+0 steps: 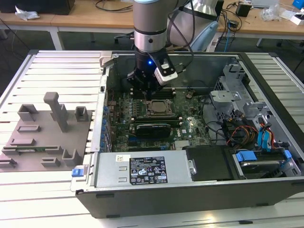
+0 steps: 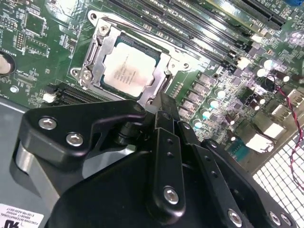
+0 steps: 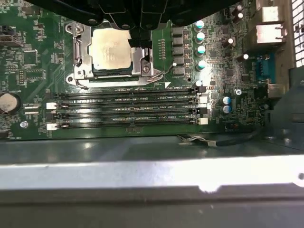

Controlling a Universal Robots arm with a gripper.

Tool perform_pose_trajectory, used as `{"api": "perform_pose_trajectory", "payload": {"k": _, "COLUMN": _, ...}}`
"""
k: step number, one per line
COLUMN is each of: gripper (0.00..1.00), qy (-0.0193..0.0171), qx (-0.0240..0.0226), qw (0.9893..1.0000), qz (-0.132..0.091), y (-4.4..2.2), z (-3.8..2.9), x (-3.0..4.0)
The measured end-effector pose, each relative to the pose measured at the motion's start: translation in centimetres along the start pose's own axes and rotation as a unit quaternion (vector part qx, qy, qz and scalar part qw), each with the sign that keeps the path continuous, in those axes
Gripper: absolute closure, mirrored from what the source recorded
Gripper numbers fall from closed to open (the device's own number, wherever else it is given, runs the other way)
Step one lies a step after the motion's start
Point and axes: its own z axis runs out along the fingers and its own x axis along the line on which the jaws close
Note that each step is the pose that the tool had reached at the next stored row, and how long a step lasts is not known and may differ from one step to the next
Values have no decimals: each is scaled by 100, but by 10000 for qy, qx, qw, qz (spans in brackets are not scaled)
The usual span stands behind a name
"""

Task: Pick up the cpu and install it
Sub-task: 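Close the cpu cover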

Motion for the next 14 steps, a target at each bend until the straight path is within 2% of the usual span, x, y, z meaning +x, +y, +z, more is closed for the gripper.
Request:
{"api": "perform_pose_trajectory", "payload": {"k": 4, "gripper": 89, "qy": 2, "qx": 3, "qw": 10000, "qz": 1, "y": 0, "z": -2, "x": -6}}
{"api": "perform_pose_trajectory", "payload": {"k": 10, "gripper": 89, "qy": 8, "qx": 2, "qw": 10000, "qz": 0, "y": 6, "z": 7, "x": -263}}
{"api": "perform_pose_trajectory", "payload": {"k": 12, "gripper": 89, "qy": 9, "qx": 2, "qw": 10000, "qz": 0, "y": 8, "z": 9, "x": -321}}
{"api": "perform_pose_trajectory", "payload": {"k": 14, "gripper": 89, "qy": 9, "qx": 2, "qw": 10000, "qz": 0, "y": 10, "z": 10, "x": -350}}
